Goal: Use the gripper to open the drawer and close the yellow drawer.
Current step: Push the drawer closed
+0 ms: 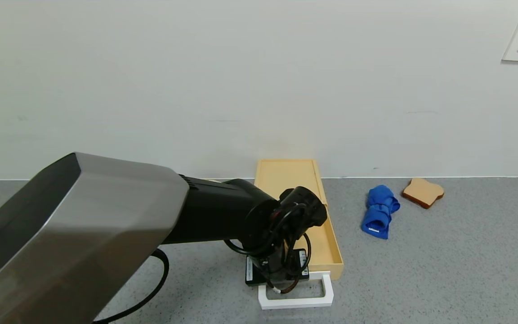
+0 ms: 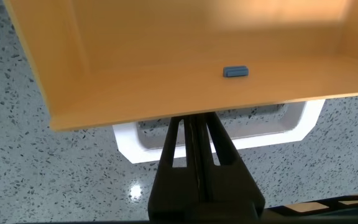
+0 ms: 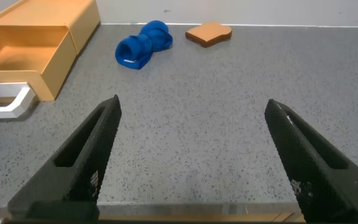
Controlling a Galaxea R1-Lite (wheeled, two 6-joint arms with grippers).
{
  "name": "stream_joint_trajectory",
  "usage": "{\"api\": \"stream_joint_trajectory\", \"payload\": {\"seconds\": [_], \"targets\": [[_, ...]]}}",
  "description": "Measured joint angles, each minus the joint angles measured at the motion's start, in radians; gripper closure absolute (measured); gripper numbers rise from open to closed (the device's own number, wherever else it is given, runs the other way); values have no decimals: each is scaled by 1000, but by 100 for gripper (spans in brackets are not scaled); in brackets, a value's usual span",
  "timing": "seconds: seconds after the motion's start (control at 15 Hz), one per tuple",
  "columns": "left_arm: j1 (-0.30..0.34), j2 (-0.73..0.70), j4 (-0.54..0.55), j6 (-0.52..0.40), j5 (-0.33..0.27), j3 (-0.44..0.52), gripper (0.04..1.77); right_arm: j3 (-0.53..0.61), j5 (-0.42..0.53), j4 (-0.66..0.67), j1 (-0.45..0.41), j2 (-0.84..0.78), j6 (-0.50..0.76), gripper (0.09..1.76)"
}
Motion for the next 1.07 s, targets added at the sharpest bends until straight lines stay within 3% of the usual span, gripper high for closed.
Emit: {"api": "stream_joint_trajectory", "payload": {"seconds": [0.47,1.07], "targets": [[21,27,17,11,48,-55,170,0,0,0,0,0,0,15],[66,65,9,68,54,-145,170,0,0,0,0,0,0,15]]}}
